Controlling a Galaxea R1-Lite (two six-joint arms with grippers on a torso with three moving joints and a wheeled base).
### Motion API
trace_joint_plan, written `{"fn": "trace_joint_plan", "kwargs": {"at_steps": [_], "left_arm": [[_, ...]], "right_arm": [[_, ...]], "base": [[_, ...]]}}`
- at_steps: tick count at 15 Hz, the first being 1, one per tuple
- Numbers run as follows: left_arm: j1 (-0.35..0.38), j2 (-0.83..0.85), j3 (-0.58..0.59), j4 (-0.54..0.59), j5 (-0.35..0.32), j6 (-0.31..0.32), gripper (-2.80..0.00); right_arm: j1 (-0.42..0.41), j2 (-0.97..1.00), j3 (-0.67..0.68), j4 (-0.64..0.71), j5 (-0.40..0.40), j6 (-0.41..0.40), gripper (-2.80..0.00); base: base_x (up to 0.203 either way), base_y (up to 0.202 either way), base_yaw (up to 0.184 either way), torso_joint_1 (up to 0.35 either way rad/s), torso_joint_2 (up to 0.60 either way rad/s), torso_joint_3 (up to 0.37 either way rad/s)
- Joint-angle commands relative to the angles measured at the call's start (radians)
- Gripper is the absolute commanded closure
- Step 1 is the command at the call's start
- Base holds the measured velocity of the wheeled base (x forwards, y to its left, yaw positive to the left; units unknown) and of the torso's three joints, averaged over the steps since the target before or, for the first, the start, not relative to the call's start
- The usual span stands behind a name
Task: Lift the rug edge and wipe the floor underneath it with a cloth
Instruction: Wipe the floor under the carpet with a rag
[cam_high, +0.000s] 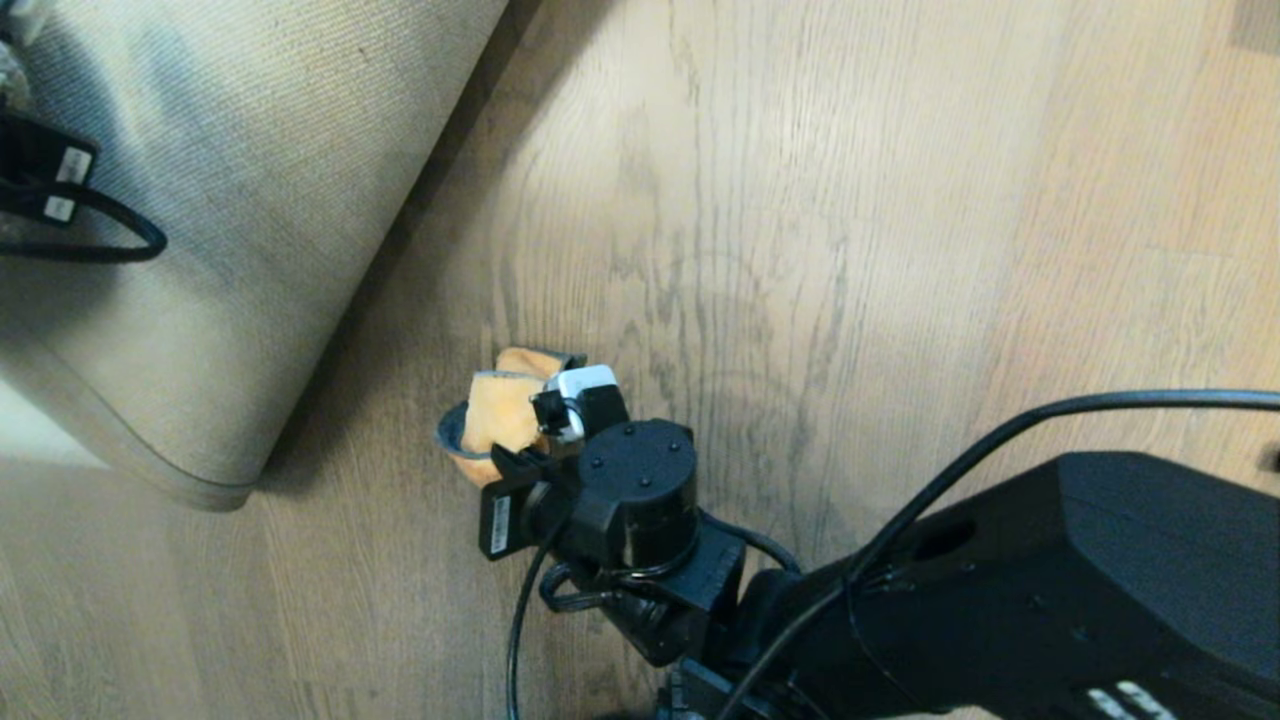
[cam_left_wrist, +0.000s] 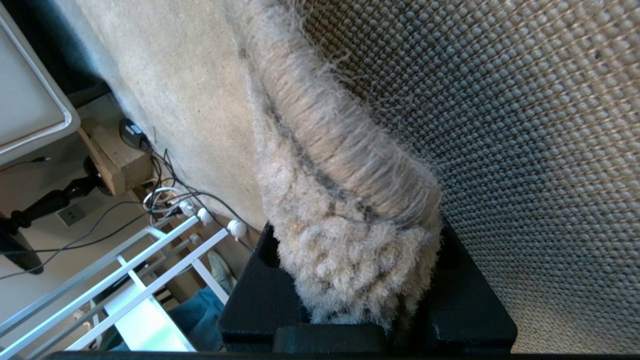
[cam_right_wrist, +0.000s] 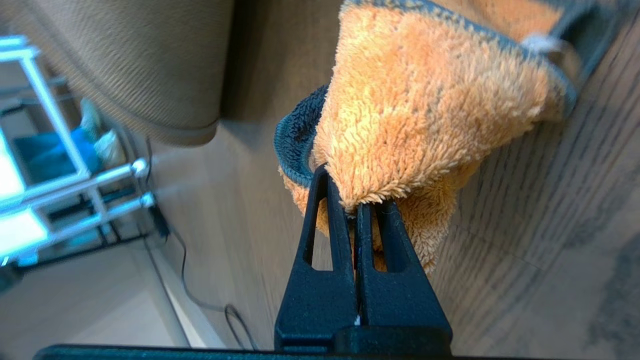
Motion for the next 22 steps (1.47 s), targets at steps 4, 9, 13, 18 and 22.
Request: {"fn": "trace_joint_plan", "kwargs": {"at_steps": [4, 9, 13, 18, 22], "left_arm": [[0.001, -0.002, 0.005, -0.004, 0.008, 0.003, 0.00], [0.000, 0.003, 0.007, -0.004, 0.008, 0.003, 0.00], [-0.008, 0.004, 0.008, -0.006, 0.008, 0.001, 0.00], [-0.018, 0.006, 0.008, -0.006, 0.008, 0.001, 0.00], [-0.030, 0.006, 0.008, -0.006, 0.008, 0.001, 0.00]], "right_arm": [[-0.038, 0.077, -0.048, -0.106, -0.031, 0.008, 0.00], [-0.120, 0.025, -0.048, -0.125, -0.030, 0.006, 0.00], [-0.202, -0.033, -0.048, -0.123, -0.029, 0.005, 0.00], [-0.272, -0.108, -0.045, -0.117, -0.026, -0.007, 0.00], [-0.355, -0.160, -0.046, -0.114, -0.020, -0.030, 0.00]], "base": [[0.000, 0.000, 0.000, 0.000, 0.00, 0.000], [0.000, 0.000, 0.000, 0.000, 0.00, 0.000], [0.000, 0.000, 0.000, 0.000, 0.00, 0.000], [0.000, 0.000, 0.000, 0.000, 0.00, 0.000], [0.000, 0.000, 0.000, 0.000, 0.00, 0.000]]}}
